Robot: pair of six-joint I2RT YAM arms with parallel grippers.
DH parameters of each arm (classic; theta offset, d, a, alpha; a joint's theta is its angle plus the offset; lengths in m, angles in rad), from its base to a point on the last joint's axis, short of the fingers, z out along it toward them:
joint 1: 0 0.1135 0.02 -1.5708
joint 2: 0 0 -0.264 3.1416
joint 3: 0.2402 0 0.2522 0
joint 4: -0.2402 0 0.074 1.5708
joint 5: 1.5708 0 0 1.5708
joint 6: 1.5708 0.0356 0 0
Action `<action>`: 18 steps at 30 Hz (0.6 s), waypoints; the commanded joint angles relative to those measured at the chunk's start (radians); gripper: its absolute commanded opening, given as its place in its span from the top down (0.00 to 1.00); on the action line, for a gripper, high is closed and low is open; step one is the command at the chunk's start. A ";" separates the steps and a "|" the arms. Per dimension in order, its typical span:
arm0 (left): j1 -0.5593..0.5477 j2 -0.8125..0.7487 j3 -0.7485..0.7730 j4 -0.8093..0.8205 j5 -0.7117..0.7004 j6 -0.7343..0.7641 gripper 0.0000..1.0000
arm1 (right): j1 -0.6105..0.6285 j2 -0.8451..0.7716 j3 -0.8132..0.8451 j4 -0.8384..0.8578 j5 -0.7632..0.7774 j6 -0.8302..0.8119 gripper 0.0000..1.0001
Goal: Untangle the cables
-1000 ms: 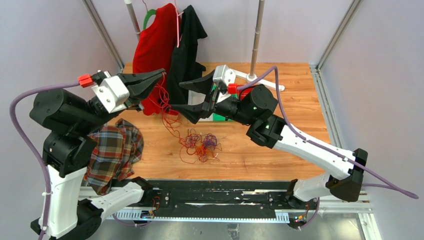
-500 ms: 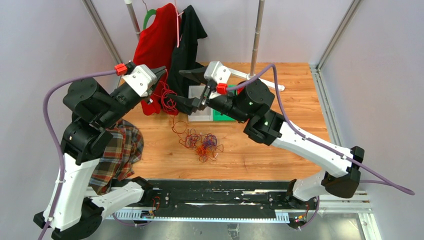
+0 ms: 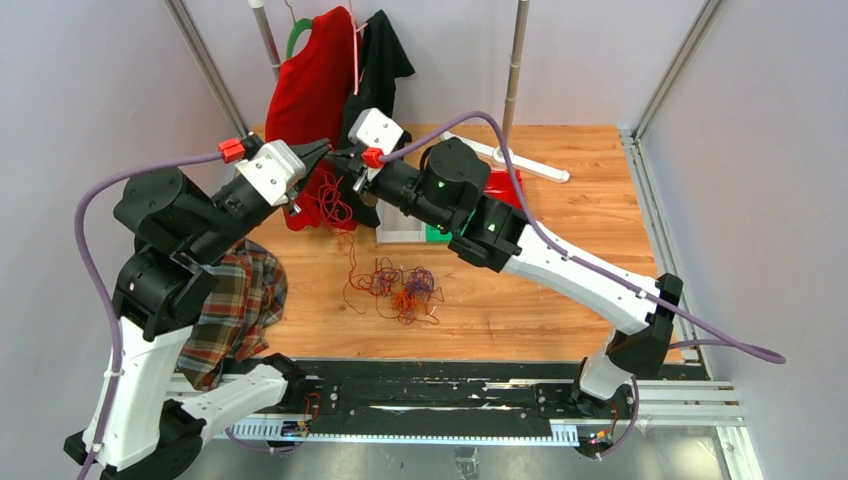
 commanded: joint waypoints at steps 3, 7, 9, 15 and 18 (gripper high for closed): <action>-0.006 -0.040 -0.037 0.002 0.071 -0.013 1.00 | -0.020 -0.059 -0.008 0.042 0.200 -0.080 1.00; -0.006 -0.062 -0.087 0.005 0.054 0.004 1.00 | -0.070 -0.146 -0.092 0.088 0.176 -0.025 1.00; -0.006 -0.082 -0.133 0.032 0.022 0.015 1.00 | -0.081 -0.185 -0.110 0.087 0.163 -0.025 1.00; -0.006 -0.150 -0.326 0.164 -0.049 -0.026 0.65 | -0.099 -0.235 -0.118 0.070 0.088 -0.022 1.00; -0.006 -0.165 -0.369 0.226 0.029 -0.181 0.45 | -0.102 -0.230 -0.091 0.037 0.056 -0.016 0.99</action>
